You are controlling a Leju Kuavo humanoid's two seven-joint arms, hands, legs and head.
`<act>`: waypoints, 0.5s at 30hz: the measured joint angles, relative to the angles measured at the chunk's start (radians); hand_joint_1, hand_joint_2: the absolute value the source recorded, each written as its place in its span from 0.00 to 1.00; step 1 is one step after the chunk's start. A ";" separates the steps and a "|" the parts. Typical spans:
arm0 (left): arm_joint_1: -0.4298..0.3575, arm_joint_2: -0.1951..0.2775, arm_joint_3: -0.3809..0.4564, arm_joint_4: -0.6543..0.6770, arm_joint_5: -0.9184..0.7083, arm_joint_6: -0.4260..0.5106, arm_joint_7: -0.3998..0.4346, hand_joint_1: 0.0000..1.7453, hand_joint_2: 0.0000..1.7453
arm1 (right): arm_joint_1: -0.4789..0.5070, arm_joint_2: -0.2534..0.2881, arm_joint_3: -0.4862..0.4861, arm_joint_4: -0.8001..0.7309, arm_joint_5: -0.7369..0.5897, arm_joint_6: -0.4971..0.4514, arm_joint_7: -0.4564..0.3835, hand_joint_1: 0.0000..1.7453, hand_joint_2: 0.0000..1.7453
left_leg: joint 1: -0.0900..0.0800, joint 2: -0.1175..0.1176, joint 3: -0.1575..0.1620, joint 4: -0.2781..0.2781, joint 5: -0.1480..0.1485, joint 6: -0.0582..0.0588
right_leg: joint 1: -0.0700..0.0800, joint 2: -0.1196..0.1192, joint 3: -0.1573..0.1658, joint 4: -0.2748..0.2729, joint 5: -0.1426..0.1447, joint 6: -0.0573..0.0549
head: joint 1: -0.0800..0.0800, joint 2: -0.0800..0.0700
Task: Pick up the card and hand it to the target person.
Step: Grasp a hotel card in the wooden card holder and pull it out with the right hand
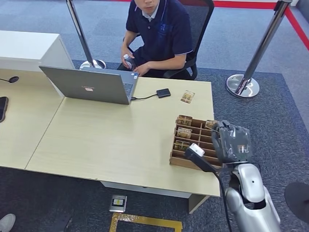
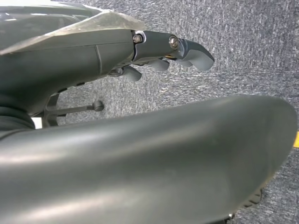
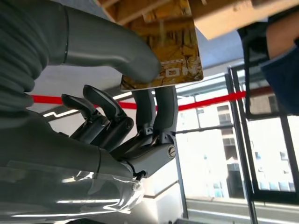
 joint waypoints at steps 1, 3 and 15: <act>0.000 0.000 0.000 0.000 -0.001 0.000 0.000 0.00 0.00 | -0.002 0.000 0.002 -0.031 0.002 0.007 -0.009 1.00 1.00 | 0.000 0.000 0.000 0.000 0.000 0.000 | 0.000 0.000 0.000 0.000 0.000 0.000 | 0.000 0.000; 0.000 0.000 0.001 0.000 -0.003 0.000 0.000 0.00 0.00 | -0.015 0.000 0.010 -0.065 0.001 0.017 -0.019 1.00 1.00 | 0.000 0.000 0.000 0.000 0.000 0.000 | 0.000 0.000 0.000 0.000 0.000 0.000 | 0.000 0.000; -0.009 0.000 0.005 0.000 -0.036 -0.002 -0.002 0.00 0.00 | -0.331 0.096 0.099 0.162 -0.116 0.037 -0.104 1.00 1.00 | 0.000 0.002 0.000 0.000 0.001 -0.001 | 0.000 0.000 0.000 0.002 0.001 -0.001 | 0.000 0.000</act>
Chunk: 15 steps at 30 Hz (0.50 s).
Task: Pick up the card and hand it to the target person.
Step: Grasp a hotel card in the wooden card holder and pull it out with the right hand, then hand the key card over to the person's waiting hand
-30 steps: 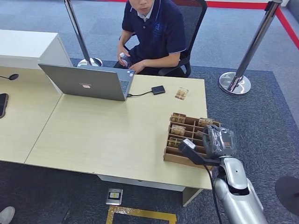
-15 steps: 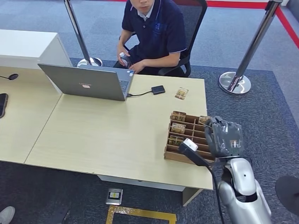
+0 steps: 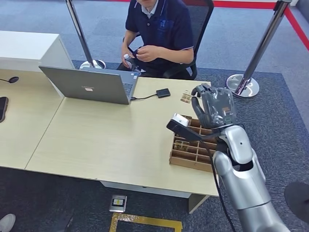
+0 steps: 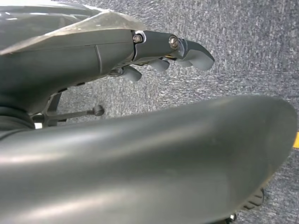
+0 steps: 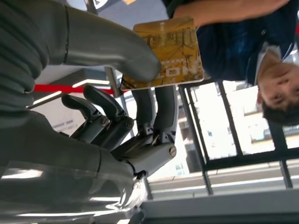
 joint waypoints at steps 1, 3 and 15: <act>-0.001 0.000 0.000 0.000 -0.003 -0.001 0.000 0.00 0.00 | -0.033 0.018 0.006 0.043 -0.007 -0.003 -0.005 1.00 1.00 | 0.000 0.000 0.000 0.000 0.000 0.000 | 0.000 0.000 0.000 0.000 0.000 0.000 | 0.000 0.000; -0.003 0.000 0.000 0.000 -0.008 -0.002 0.000 0.00 0.00 | -0.094 0.059 0.017 0.130 -0.020 -0.011 -0.012 1.00 1.00 | 0.000 0.000 0.000 0.000 0.000 0.000 | 0.000 0.000 0.000 0.000 0.000 0.000 | 0.000 0.000; -0.005 0.000 0.000 0.002 -0.023 -0.006 0.002 0.00 0.00 | -0.289 0.218 0.036 0.449 -0.027 -0.083 0.041 1.00 1.00 | 0.000 0.000 -0.001 0.000 0.000 0.000 | 0.001 0.000 -0.001 -0.001 0.000 0.000 | 0.000 0.000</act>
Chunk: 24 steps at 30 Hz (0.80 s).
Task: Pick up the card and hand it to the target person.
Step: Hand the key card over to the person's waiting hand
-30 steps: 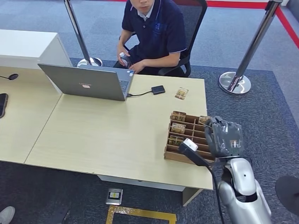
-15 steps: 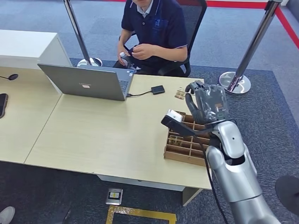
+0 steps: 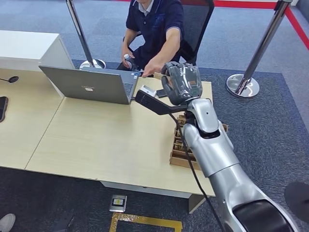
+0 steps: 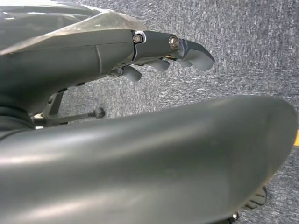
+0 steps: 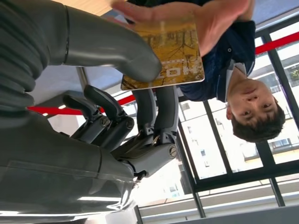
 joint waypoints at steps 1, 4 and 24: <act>-0.001 0.000 0.000 0.000 -0.001 0.000 0.000 0.00 0.00 | -0.007 0.008 0.000 0.017 0.002 -0.010 0.005 1.00 1.00 | 0.000 0.000 0.000 0.000 0.000 0.000 | 0.000 0.000 0.000 0.000 0.000 0.000 | 0.000 0.000; -0.002 0.000 0.000 0.000 -0.003 0.000 0.001 0.00 0.00 | -0.021 0.028 0.004 0.060 0.015 -0.037 0.022 1.00 1.00 | 0.000 0.000 0.000 0.000 0.000 0.000 | 0.000 0.000 0.000 0.000 0.000 0.000 | 0.000 0.000; -0.002 0.000 0.002 0.001 0.021 0.011 0.018 0.00 0.00 | 0.075 0.040 -0.060 -0.006 -0.103 -0.191 -0.014 0.00 1.00 | 0.000 0.000 0.000 0.000 0.000 0.000 | 0.000 0.000 0.000 -0.001 0.000 0.000 | 0.000 0.000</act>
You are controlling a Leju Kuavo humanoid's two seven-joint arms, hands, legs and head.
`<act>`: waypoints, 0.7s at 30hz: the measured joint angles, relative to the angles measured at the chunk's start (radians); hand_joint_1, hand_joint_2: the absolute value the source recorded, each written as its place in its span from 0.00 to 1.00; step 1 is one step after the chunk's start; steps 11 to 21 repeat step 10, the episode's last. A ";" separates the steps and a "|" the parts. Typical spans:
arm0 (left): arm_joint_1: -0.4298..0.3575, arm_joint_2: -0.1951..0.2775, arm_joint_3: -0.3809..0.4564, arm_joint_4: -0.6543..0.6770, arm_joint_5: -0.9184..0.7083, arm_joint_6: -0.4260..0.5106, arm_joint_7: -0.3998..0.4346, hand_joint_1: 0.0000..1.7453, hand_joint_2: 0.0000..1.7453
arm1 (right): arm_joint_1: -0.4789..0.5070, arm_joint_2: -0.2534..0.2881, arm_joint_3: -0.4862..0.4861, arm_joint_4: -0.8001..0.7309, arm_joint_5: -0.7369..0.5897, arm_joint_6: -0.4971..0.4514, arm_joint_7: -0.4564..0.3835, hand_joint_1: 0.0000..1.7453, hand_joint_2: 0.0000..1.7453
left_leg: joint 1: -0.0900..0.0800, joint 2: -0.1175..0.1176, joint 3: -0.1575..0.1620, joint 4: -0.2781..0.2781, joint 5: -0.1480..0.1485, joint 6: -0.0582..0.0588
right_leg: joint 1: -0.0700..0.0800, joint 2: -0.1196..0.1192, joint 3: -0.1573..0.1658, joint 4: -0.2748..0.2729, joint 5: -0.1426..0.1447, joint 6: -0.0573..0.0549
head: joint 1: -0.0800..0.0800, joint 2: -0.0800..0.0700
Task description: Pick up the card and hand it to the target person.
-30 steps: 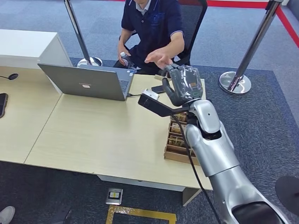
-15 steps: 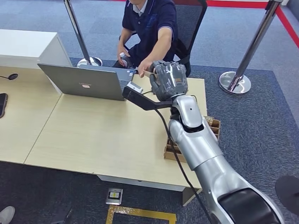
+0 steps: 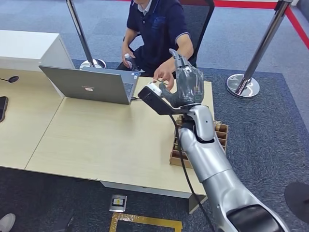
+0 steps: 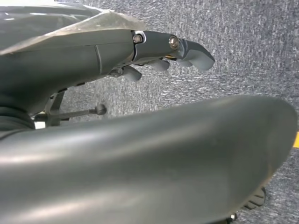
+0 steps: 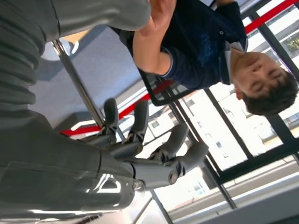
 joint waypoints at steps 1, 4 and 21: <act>0.001 0.000 0.001 0.000 0.003 0.000 0.000 0.00 0.00 | 0.034 -0.010 -0.011 -0.047 -0.004 0.001 0.002 0.00 1.00 | 0.000 0.000 0.000 0.000 0.000 0.000 | 0.000 0.000 0.000 0.000 0.000 0.000 | 0.000 0.000; 0.002 0.000 0.007 0.000 0.011 0.001 0.001 0.00 0.00 | 0.155 -0.041 -0.052 -0.204 -0.020 0.001 0.011 0.00 1.00 | 0.000 -0.001 0.000 0.000 -0.001 0.001 | 0.000 0.000 0.000 -0.001 0.000 0.001 | 0.000 0.000; 0.003 0.000 0.021 0.001 0.031 0.006 0.000 0.00 0.00 | 0.409 -0.092 -0.164 -0.497 0.000 0.000 0.042 0.00 1.00 | 0.000 -0.002 0.000 0.000 -0.003 0.001 | 0.000 0.000 0.001 -0.002 -0.002 0.002 | 0.000 0.000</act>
